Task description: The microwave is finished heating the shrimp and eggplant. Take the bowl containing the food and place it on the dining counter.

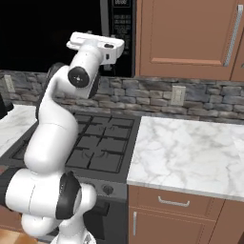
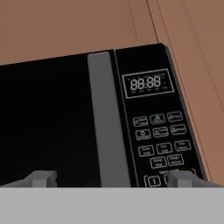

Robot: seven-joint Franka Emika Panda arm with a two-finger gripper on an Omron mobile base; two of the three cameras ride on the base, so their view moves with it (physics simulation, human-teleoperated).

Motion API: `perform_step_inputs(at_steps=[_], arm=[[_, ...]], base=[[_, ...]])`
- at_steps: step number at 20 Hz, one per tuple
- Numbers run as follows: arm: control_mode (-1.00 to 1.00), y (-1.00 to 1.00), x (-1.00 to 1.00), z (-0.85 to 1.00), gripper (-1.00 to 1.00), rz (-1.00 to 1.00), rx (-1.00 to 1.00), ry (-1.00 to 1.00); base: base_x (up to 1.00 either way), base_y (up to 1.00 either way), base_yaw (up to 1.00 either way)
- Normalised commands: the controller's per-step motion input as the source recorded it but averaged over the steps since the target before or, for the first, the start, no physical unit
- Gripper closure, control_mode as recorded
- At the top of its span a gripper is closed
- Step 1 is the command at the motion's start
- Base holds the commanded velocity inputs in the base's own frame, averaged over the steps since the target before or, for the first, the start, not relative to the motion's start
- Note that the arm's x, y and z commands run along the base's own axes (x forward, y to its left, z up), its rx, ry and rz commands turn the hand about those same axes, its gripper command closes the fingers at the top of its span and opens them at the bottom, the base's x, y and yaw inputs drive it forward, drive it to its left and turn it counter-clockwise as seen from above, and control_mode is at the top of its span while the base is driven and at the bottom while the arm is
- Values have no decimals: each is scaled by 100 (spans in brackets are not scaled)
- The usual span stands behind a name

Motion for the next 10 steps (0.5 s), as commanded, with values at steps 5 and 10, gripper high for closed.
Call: perform_step_inputs(at_steps=[5, 10], arm=[[-100, -2, 47, 1, -100, 0, 0, 3], [-100, 0, 49, 0, -100, 0, 0, 11]], base=[[0, 0, 0], [0, 0, 0]])
